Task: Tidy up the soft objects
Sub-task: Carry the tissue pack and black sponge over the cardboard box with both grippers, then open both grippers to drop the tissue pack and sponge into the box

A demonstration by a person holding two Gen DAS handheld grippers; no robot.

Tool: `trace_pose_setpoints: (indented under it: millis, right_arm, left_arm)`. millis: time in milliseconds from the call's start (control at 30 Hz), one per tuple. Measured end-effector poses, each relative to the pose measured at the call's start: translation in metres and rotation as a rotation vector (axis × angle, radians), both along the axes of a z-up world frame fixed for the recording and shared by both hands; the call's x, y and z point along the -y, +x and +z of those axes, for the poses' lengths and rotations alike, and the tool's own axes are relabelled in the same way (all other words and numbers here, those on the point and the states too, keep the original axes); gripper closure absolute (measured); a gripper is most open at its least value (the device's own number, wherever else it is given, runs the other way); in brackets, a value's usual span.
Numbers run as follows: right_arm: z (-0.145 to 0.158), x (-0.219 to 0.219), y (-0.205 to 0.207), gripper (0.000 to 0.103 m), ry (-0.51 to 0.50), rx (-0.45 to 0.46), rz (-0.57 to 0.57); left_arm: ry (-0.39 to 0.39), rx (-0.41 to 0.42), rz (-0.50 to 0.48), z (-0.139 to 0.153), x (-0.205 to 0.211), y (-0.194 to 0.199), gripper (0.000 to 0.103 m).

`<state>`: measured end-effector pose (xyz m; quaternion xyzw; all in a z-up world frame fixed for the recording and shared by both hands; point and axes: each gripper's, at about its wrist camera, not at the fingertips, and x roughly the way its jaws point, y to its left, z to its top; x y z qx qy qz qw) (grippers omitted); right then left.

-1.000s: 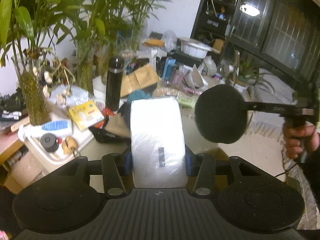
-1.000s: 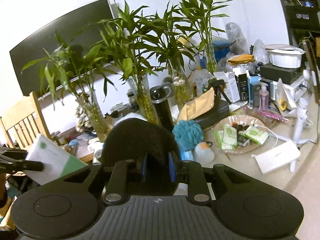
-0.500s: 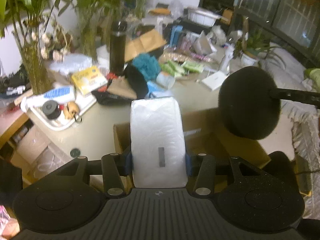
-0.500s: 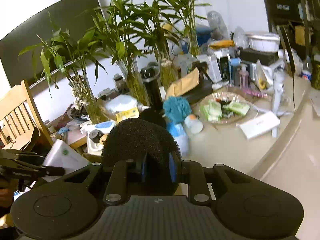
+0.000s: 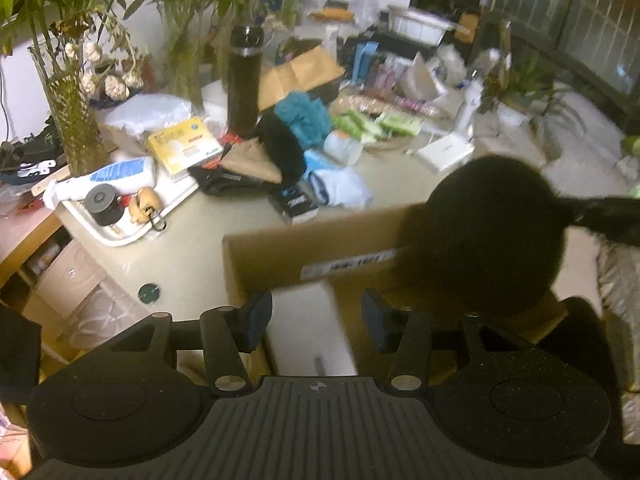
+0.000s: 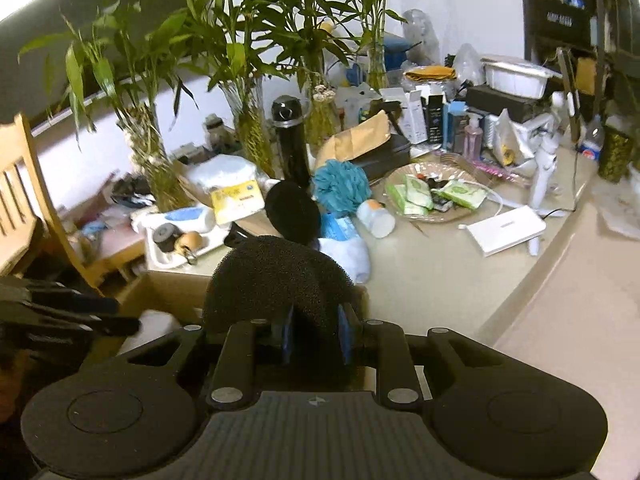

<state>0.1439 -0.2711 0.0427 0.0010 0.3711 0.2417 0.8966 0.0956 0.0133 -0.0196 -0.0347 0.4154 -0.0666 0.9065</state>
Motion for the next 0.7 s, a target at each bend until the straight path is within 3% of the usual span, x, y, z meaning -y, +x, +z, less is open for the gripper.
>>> trace_pose_setpoints:
  millis: [333, 400, 467, 533, 567, 700]
  right_arm:
    - [-0.005, -0.050, -0.021, 0.073, -0.281, 0.149, -0.008]
    - [-0.007, -0.055, -0.021, 0.062, -0.275, 0.155, 0.018]
    - [-0.010, -0.058, -0.020, 0.031, -0.275, 0.151, 0.027]
    - [-0.011, -0.058, -0.021, 0.013, -0.257, 0.159, 0.050]
    - [-0.011, -0.058, -0.022, 0.007, -0.251, 0.161, 0.058]
    - [-0.015, -0.048, -0.019, 0.004, -0.191, 0.114, 0.086]
  left_arm:
    - [-0.068, 0.092, 0.028, 0.018, -0.016, -0.025, 0.049]
    - [-0.065, 0.102, 0.029, 0.018, -0.018, -0.027, 0.049]
    - [-0.060, 0.103, 0.033, 0.018, -0.020, -0.027, 0.049]
    - [-0.063, 0.102, 0.043, 0.018, -0.025, -0.029, 0.049]
    - [-0.068, 0.101, 0.047, 0.018, -0.027, -0.030, 0.049]
    - [-0.073, 0.095, 0.055, 0.017, -0.034, -0.034, 0.049]
